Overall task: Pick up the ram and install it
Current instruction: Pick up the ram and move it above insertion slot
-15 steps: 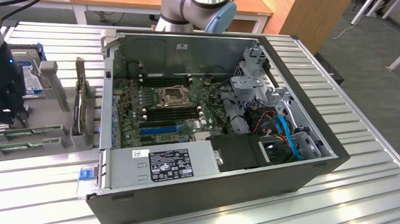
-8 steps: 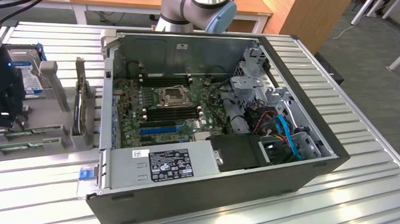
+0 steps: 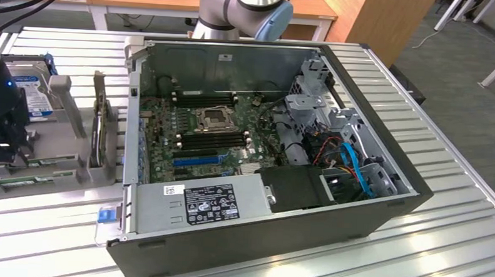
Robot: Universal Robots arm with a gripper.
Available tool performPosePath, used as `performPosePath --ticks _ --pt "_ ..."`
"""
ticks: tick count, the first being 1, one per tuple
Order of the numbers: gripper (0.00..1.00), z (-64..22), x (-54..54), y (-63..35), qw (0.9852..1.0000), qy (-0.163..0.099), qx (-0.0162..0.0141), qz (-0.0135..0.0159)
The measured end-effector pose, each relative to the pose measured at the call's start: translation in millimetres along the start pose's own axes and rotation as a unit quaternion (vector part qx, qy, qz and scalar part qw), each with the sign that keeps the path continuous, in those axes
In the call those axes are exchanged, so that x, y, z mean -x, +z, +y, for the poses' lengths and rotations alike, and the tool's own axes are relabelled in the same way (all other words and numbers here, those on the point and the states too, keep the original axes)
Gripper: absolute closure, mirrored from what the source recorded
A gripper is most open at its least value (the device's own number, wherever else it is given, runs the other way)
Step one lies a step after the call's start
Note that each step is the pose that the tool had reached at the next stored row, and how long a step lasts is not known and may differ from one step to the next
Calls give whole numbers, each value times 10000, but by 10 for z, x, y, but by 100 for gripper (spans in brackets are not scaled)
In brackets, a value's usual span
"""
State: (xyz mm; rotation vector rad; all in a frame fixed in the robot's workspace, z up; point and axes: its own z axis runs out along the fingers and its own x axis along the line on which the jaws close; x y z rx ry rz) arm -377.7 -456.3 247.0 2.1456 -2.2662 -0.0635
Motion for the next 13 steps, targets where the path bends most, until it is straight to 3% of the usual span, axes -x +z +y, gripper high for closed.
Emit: performPosePath --ticks 13 --pt "70 -2 -2 44 10000 0 -1 -1"
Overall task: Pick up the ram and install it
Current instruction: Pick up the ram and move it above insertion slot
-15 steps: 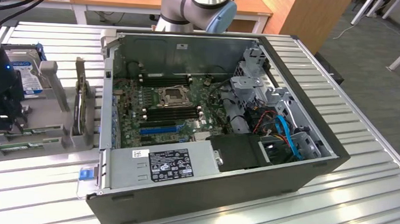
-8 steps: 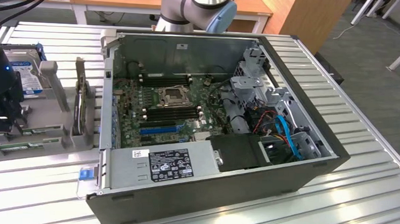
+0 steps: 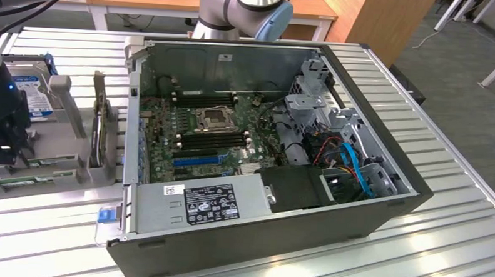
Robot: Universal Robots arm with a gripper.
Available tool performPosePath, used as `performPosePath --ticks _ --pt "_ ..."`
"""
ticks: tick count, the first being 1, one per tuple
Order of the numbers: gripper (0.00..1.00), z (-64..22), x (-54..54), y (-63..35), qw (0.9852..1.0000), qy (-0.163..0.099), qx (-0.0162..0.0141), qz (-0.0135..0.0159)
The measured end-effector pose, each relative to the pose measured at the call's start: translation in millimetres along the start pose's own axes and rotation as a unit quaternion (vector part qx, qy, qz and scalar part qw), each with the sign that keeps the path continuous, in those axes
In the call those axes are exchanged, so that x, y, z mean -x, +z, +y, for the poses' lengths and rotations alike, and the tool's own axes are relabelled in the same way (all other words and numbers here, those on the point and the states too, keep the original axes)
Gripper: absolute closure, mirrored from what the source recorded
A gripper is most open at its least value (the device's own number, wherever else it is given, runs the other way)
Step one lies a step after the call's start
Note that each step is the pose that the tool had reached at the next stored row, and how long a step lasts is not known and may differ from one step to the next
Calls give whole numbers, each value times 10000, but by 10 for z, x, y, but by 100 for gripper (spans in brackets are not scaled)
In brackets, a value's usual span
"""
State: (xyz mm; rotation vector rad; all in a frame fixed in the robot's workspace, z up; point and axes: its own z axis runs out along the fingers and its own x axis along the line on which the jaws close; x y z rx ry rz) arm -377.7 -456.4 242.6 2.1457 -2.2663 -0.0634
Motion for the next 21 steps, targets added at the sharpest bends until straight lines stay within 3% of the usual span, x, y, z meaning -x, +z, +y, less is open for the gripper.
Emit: performPosePath --ticks 21 --pt "70 -6 -3 150 10000 0 1 1"
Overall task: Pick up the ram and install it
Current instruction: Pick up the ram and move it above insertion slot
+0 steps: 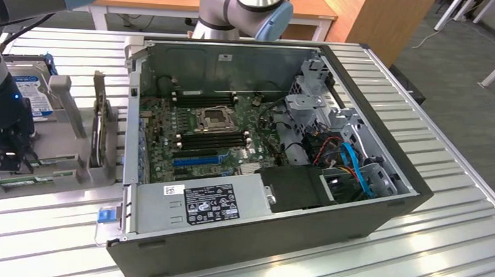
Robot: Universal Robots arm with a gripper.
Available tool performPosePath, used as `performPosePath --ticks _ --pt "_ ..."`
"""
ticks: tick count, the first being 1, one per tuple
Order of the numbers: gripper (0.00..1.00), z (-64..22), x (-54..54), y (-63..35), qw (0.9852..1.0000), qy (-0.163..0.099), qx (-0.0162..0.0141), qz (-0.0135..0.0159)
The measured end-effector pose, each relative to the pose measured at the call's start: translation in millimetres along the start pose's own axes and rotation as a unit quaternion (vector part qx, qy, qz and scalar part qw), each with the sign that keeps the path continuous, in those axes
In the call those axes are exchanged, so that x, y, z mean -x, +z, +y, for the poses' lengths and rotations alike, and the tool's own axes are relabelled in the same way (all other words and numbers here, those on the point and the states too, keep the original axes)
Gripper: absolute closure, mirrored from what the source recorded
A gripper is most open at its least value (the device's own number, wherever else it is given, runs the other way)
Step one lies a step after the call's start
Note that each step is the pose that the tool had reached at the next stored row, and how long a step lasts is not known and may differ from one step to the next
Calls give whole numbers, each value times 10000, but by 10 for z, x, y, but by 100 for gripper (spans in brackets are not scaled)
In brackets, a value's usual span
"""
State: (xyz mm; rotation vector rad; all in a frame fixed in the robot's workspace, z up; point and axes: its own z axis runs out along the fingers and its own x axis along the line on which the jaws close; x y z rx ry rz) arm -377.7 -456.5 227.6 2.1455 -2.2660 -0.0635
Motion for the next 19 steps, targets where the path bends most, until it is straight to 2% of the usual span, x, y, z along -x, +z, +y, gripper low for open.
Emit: performPosePath --ticks 15,19 --pt "70 -2 0 9 9999 -120 0 4" --pt "70 -29 2 7 9999 -120 0 4"
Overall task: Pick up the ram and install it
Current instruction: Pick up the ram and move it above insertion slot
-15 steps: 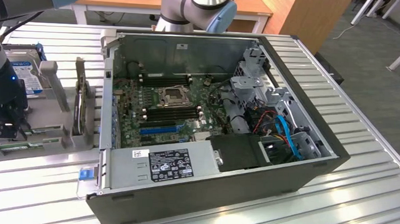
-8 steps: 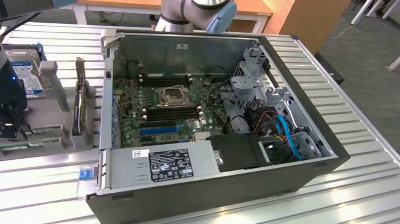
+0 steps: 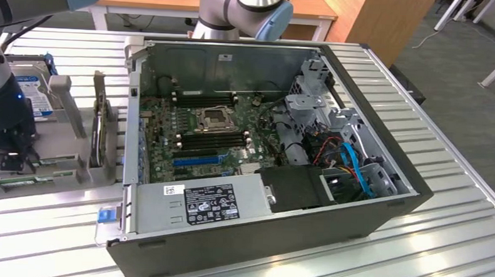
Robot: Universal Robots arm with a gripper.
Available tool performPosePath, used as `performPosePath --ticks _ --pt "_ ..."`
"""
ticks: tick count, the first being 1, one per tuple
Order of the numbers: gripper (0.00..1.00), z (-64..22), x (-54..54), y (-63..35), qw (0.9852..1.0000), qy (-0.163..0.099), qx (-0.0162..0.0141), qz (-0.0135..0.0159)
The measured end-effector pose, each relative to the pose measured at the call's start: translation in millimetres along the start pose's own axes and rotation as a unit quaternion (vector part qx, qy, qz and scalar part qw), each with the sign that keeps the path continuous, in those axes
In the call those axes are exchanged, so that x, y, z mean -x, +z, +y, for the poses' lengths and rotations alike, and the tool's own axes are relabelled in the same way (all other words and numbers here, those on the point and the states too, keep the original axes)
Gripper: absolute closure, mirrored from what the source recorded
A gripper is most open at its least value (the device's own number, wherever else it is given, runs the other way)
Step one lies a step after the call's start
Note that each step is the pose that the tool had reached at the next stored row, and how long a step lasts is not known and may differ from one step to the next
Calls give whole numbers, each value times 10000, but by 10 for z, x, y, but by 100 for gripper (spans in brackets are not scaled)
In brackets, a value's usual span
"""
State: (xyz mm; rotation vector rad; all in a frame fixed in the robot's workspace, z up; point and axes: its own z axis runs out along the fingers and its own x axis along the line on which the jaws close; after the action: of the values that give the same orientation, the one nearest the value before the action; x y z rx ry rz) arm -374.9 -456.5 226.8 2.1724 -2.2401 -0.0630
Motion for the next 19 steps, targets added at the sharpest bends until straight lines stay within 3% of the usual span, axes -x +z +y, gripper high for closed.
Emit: performPosePath --ticks 6,19 --pt "70 -59 2 -2 10000 0 0 0" --pt "70 -66 1 69 10000 0 1 0"
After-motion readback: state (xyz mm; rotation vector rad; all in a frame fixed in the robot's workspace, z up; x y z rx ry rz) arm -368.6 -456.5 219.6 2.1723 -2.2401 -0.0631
